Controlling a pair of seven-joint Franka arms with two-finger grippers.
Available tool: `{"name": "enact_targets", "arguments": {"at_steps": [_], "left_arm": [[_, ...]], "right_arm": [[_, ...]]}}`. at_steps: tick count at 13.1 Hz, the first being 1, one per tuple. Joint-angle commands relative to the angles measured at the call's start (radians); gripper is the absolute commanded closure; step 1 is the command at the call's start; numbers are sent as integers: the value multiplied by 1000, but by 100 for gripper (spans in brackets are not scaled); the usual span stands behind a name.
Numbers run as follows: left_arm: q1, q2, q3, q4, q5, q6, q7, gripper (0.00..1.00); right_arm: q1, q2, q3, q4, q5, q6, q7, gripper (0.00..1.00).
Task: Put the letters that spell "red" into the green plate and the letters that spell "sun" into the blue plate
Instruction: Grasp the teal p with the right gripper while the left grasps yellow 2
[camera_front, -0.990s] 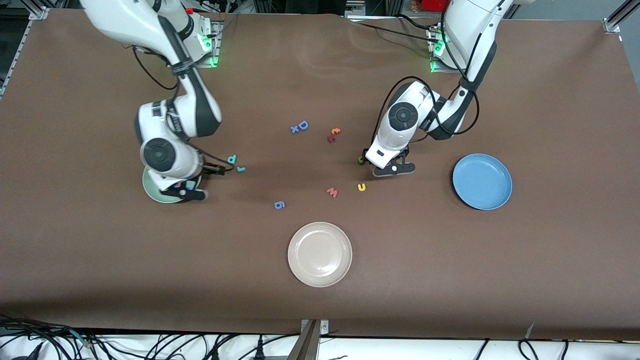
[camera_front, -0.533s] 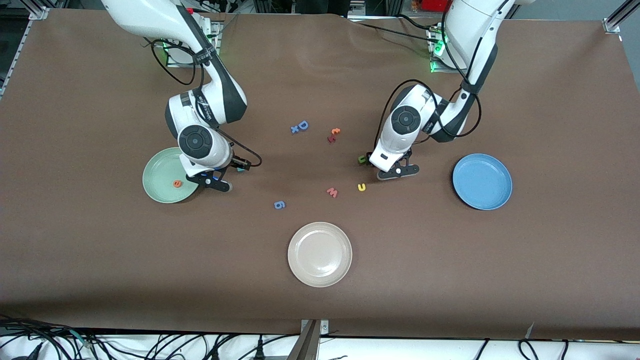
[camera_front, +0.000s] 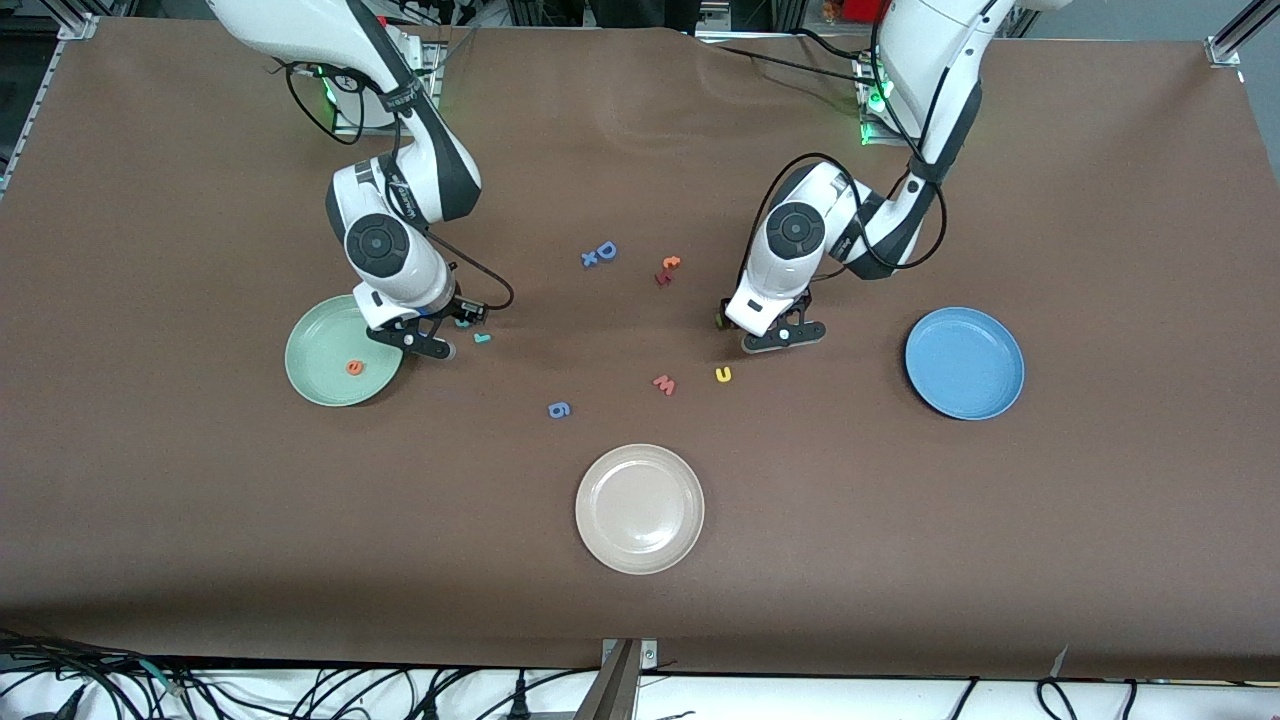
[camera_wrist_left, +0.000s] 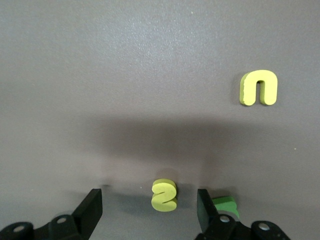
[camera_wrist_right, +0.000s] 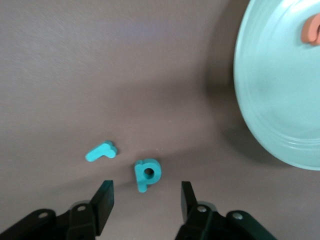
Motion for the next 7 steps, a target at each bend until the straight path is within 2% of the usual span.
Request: {"name": "enact_targets", "arguments": {"at_steps": [1,3,5,7], "left_arm": [[-21,15,16,8,18,5,-20,18],[-22,16,16,8,20,5,-20,26],[-24,22,16,8,20,5,-19,41],[-24,31,16,8,20,5,-19,52]], "right_arm": [[-5,-23,5,-45,-5,40,-18,41],[-5,-9,5,-46,-7,57,-35,42],[-5,6,5,-48,-7,83,-36,42],[-5,21,5,-49,-7,109,-36,42]]}}
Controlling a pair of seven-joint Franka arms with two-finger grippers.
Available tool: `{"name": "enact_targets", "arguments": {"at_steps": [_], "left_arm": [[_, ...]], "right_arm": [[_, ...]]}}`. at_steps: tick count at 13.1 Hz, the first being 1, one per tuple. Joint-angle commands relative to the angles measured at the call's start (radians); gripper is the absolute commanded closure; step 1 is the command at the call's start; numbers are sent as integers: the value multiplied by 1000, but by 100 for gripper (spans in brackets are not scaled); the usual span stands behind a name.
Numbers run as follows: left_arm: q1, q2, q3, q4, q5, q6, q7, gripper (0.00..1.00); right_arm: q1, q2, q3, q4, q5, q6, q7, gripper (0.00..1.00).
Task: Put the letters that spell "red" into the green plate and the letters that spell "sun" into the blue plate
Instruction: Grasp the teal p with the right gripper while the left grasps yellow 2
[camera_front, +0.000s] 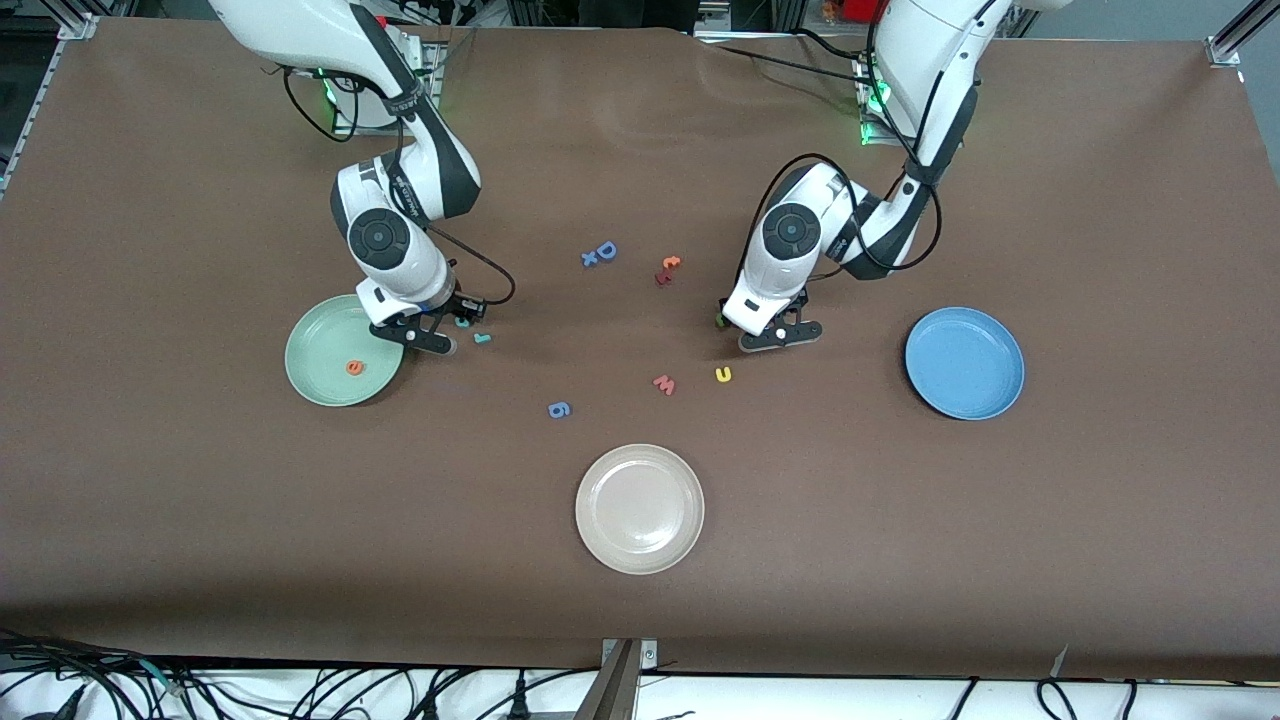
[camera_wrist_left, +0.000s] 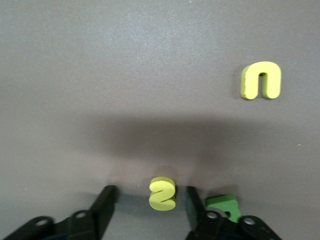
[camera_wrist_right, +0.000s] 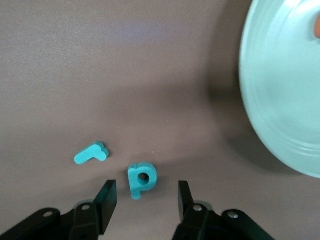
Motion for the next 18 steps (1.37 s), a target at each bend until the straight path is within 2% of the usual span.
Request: {"name": "enact_targets", "arguments": {"at_steps": [1,2,6,8,10,12,16,18], "left_arm": [[-16,22,15,4,17,3,-20,59],[-16,22,15,4,17,3,-22,66],[-15,20,15,7,-28,3,-37,81],[-15,15,20,13,-28,2,-25,87],[-13,-4,53,14,-25,-8,9,87],[-4,-66,102,13,-25,-72,130,87],[62,-165,228,1,-26,-170,478,85],[118,-202,265,-19,-28,-175,680,85]], "right_arm": [[-5,14,5,-19,-5,55,-17,42],[-5,15,5,-20,-5,56,-17,42],[-5,21,5,-26,-5,58,-17,42],[-5,24,5,-26,-5,58,-17,50],[-5,24,5,-26,-5,58,-17,63],[-5,24,5,-24,-5,57,-19,80],[1,-11,5,-12,-5,26,-39,83],[-1,-55,-3,20,-7,-70,-81,83]]}}
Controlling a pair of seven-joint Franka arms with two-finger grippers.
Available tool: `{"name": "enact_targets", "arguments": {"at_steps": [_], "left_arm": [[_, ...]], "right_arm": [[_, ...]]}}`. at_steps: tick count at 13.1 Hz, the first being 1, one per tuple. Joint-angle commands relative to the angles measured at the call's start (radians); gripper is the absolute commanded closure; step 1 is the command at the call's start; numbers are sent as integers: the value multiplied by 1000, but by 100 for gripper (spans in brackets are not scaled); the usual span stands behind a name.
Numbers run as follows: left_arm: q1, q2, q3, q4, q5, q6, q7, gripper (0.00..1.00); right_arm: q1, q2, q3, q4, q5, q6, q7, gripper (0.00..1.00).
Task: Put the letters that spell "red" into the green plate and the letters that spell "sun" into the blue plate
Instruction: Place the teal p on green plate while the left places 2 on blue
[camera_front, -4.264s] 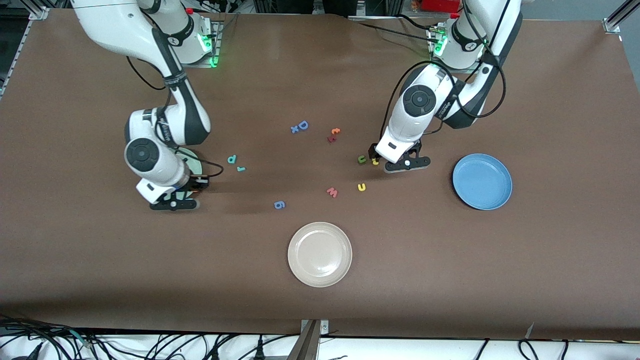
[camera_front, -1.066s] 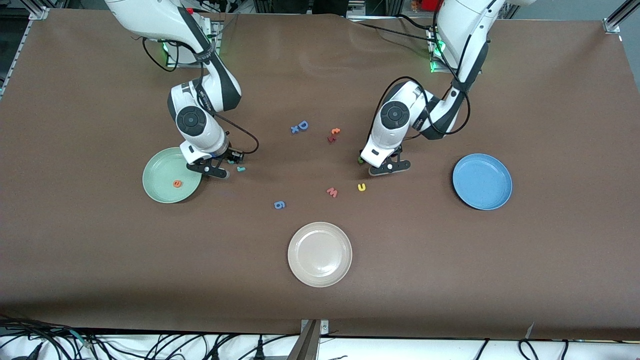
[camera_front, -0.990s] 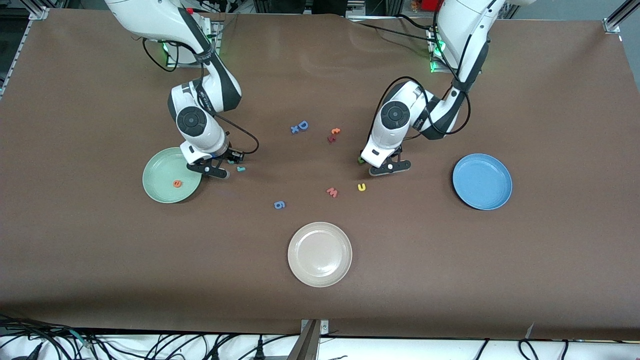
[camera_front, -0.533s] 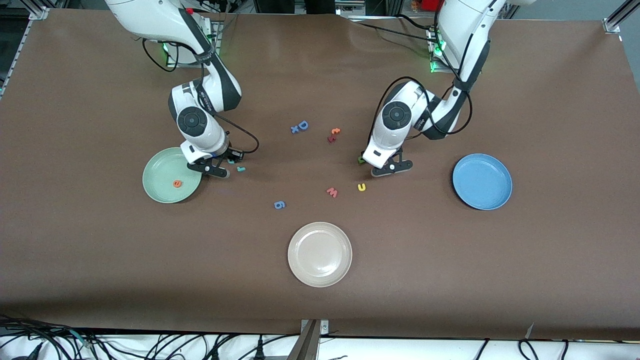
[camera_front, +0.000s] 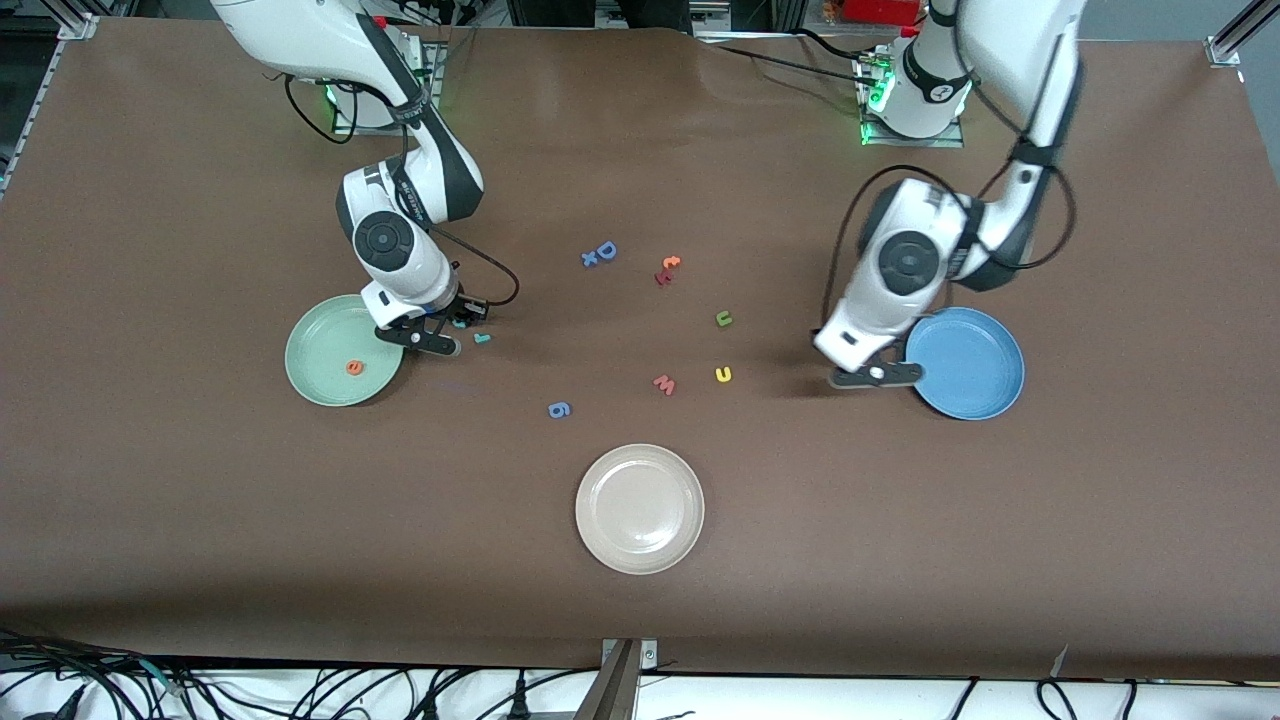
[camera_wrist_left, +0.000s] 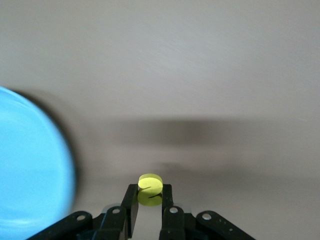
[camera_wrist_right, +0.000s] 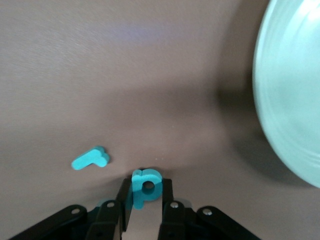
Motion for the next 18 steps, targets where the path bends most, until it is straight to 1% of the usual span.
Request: {"name": "enact_targets", "arguments": {"at_steps": [1,3,5,6,7,8,9,11,12,13,14,15,16,17,18], "left_arm": [[70,-78,24,-58,-19,-12,261,85],[118,-101,26,-82,-19,-12,351,83],[150,-92,26,-93,-19,-10,441,83],[176,-83,25,-93,-19,-10,475,83],[199,-72,24,-94,-19,-10,497,81],[213,-51,26,-93,-19,-10,509,81],[216,-30,26,-93,-18,-6,512,81],[230,0,26,-91,-19,11,512,81],[230,10,26,-91,-19,25,511,79],[230,26,26,-88,-19,42,511,74],[233,38,26,-85,-18,57,511,72],[238,49,26,-84,-16,71,511,70],[239,52,28,-84,-16,77,511,66],[241,49,26,-84,-14,77,509,51],[241,43,26,-82,-14,76,512,16]], "right_arm": [[-5,-78,-16,48,-6,-156,-83,83],[-5,-106,-85,82,-6,-289,-187,83],[-5,-112,-174,77,-7,-308,-346,83],[-6,-105,-229,74,-6,-305,-436,83],[-14,-89,-270,73,-4,-298,-521,83],[-28,-72,-292,71,2,-290,-582,83],[-54,-53,-294,62,3,-270,-606,83],[-65,-11,-294,48,5,-220,-614,83],[-65,3,-294,45,5,-203,-617,83],[-66,17,-294,45,7,-197,-618,82],[-71,23,-294,47,8,-197,-618,73],[-72,26,-294,48,8,-201,-615,31],[-72,20,-294,54,8,-209,-611,2],[-71,9,-292,57,8,-221,-609,1],[-71,-6,-288,67,10,-247,-608,1]]}}
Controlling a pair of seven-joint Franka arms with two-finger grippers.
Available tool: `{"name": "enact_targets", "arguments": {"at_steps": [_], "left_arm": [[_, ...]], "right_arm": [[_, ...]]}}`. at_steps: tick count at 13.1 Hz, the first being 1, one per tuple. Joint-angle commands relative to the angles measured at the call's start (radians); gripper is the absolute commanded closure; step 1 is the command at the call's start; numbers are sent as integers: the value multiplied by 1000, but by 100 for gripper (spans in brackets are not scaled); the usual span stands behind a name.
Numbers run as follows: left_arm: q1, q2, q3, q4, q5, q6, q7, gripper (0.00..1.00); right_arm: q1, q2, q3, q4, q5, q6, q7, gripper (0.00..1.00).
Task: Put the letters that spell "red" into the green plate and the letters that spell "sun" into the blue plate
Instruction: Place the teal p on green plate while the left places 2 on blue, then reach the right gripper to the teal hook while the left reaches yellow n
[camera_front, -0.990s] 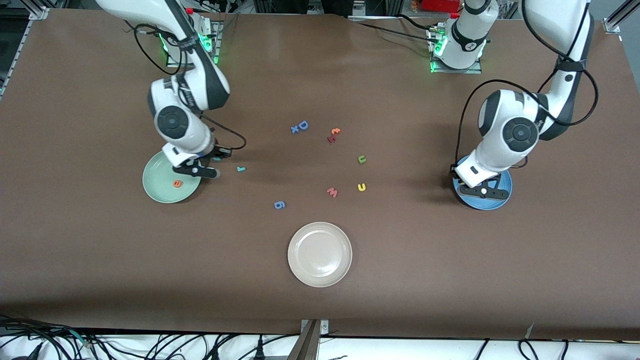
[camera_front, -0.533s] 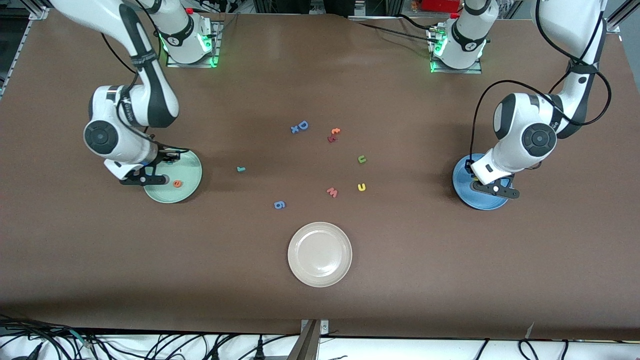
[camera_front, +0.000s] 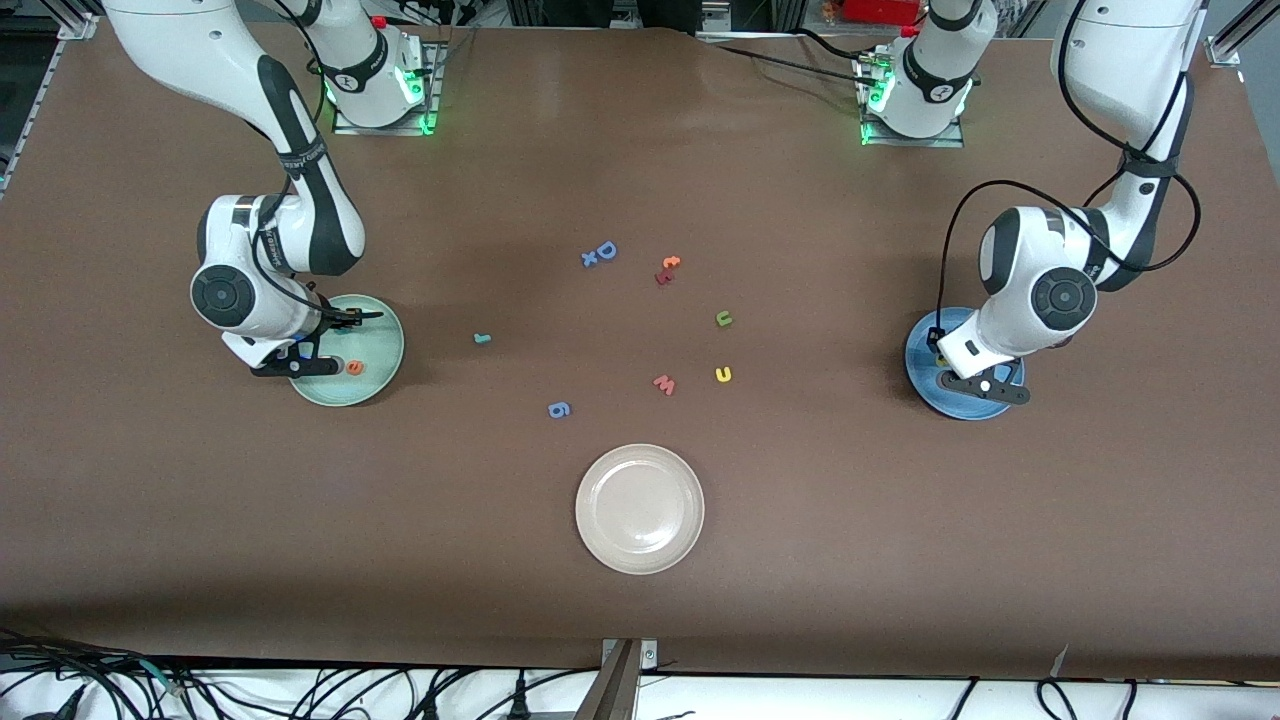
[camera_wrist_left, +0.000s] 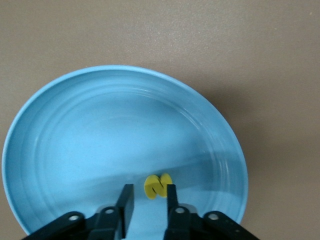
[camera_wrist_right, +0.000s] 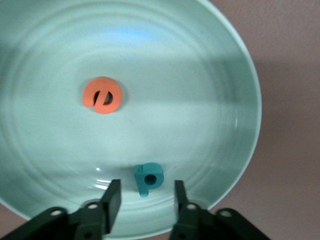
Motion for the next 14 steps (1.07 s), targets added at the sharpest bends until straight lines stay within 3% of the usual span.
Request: {"name": "enact_targets", "arguments": {"at_steps": [1,4,7,11,14], "left_arm": [[8,-20,-5,17,-8,-3,44,0],[-57,-81,-11,20,-20,-49,50,0],[-174,-98,-14,22,-21,-51,-86,0],[-315,-68,-38,85,-42,-49,-384,0],[-390,-19,-38,147,-44,-46,-651,0]], "right_arm": [[5,-49,9,24,10,-79,5,2],[9,-71,61,83,83,-170,97,6],[11,-78,138,97,97,-162,302,6],[46,-56,233,101,97,-72,592,6],[136,10,235,100,97,73,769,12]]}}
